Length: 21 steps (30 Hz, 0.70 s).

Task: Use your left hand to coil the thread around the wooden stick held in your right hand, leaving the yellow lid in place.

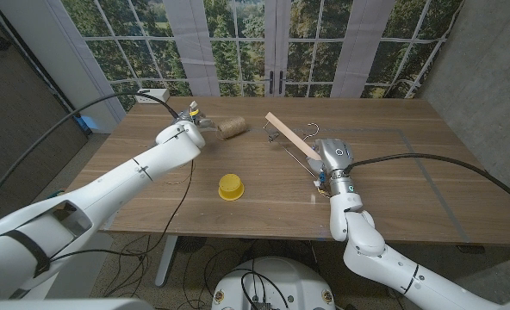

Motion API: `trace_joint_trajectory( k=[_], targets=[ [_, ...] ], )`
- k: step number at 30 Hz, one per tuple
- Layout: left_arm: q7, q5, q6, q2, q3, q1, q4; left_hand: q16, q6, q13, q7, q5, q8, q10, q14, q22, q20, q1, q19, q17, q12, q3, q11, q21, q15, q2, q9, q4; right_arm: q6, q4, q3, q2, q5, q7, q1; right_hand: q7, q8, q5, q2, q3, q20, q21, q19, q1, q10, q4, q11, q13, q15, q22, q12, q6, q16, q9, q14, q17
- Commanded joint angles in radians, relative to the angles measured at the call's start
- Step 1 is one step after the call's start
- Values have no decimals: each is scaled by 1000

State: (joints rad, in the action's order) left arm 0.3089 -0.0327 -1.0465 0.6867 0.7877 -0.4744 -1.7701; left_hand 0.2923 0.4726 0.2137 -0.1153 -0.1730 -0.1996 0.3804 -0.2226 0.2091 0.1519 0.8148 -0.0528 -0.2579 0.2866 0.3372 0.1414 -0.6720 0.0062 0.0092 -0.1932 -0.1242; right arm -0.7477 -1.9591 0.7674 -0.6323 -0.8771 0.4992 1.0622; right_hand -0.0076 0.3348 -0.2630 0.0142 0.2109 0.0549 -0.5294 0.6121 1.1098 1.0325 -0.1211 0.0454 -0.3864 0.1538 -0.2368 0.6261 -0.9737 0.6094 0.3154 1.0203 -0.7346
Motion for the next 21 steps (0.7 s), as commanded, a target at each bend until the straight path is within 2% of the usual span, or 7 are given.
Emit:
trace_joint_trajectory(
  k=[1,4,6,12,16,18,21],
  targets=[
    [-109,-25,25,-17,92,104,78,-5,8,0,-11,0,-4,1,9,1,5,-10,-13,3,-4,-8,0,5,4,-3,-5,-2,-9,1,0,-1,10,7,-1,-63,-6,-7,-168,2,90,-8,-7,176,20,4,10,-65,72,-1,2,-72,-4,3,11,-8],
    [-131,-38,34,-20,113,123,89,-8,17,-1,-19,0,-8,5,12,0,7,-12,-19,7,-4,-10,4,8,5,-2,-5,-2,-9,3,1,0,11,11,-3,-62,-7,-7,-168,0,91,-12,-9,176,18,5,16,-68,73,0,3,-73,-7,4,12,-11],
    [-166,-36,9,-35,130,150,108,-10,23,-1,-22,-1,-10,10,13,-1,8,-12,-20,9,-3,-10,5,9,5,0,-5,-2,-7,4,0,0,11,21,-2,-62,-7,-8,-169,0,91,-13,-9,177,17,5,14,-69,73,0,3,-73,-8,5,13,-12],
    [-189,-52,24,-40,147,168,125,-15,41,-2,-25,-1,-15,22,15,-3,9,-11,-25,17,-1,-13,9,12,4,0,-5,-5,7,-17,5,-10,-7,43,0,-62,-8,-9,-169,-2,91,-19,-11,179,20,6,14,-67,73,2,3,-75,-14,6,14,-18],
    [-204,-62,7,-46,159,180,126,-13,95,-3,-26,-2,-31,82,-6,-6,7,-13,-23,32,14,-18,15,14,-9,5,-5,-7,25,-32,7,-14,-25,63,2,-63,-9,-9,-169,-4,91,-23,-14,179,17,7,19,-68,72,3,2,-74,-18,8,15,-22],
    [-230,-59,0,-46,170,194,134,-11,139,-4,-8,-2,-42,128,-21,-8,6,-14,-23,44,24,-23,11,17,-13,7,-5,-9,34,-39,8,-16,-36,71,2,-63,-9,-9,-169,-4,91,-25,-14,180,19,7,18,-67,73,3,2,-75,-20,8,16,-23],
    [-236,-78,-33,-55,197,212,143,-7,174,-5,0,-2,-50,170,-40,-9,4,-17,-19,52,32,-28,8,17,-16,8,-5,-9,49,-49,5,-19,-46,83,7,-64,-11,-10,-169,-5,91,-28,-15,182,17,7,15,-69,74,4,3,-74,-21,7,17,-26]
  ],
)
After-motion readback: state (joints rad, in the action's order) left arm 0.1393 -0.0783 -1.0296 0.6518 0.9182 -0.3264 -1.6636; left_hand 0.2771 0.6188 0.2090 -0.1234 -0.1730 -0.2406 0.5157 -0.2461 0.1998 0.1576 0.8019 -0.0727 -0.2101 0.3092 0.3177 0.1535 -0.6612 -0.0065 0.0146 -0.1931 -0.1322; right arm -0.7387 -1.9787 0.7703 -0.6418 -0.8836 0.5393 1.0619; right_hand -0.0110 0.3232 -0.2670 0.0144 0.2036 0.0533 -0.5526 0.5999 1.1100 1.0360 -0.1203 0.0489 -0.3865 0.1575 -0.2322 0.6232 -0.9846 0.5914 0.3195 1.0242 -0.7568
